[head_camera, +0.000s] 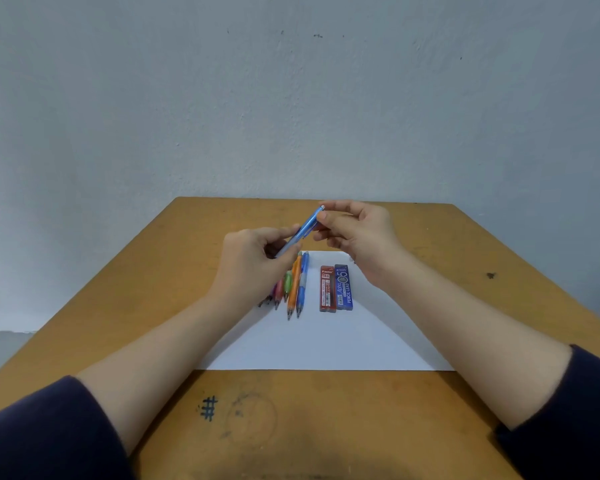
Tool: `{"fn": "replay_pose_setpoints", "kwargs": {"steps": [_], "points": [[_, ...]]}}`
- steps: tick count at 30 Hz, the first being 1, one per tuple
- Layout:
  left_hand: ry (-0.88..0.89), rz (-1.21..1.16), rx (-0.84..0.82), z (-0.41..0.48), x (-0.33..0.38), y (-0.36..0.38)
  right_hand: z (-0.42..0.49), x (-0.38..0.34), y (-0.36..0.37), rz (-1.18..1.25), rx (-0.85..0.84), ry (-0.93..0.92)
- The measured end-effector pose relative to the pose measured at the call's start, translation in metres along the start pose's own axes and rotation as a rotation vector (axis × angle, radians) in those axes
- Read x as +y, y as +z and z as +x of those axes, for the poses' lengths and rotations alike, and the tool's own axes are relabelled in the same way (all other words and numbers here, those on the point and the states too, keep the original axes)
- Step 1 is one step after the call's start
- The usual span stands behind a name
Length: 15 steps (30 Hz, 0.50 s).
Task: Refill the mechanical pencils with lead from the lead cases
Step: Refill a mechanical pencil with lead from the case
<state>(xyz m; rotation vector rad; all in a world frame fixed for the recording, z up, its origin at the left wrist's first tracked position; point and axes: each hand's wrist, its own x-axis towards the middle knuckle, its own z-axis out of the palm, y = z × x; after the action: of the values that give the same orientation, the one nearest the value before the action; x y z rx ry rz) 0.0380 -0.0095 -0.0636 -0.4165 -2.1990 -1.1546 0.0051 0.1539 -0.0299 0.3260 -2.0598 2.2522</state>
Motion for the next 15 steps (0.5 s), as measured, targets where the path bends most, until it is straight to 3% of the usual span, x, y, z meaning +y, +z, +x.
{"fn": "replay_pose_setpoints", "kwargs": {"steps": [7, 12, 15], "points": [[0.088, -0.042, -0.008, -0.001, 0.005, 0.002, 0.001, -0.005, -0.002, 0.071, 0.011, 0.052], [-0.043, 0.002, -0.126, 0.000, 0.006, -0.002, 0.012, -0.013, -0.023, 0.024, 0.026, 0.182], [-0.107, 0.196, -0.296, 0.001, 0.001, -0.002, 0.017, -0.017, -0.039, -0.108, -0.009, 0.281]]}}
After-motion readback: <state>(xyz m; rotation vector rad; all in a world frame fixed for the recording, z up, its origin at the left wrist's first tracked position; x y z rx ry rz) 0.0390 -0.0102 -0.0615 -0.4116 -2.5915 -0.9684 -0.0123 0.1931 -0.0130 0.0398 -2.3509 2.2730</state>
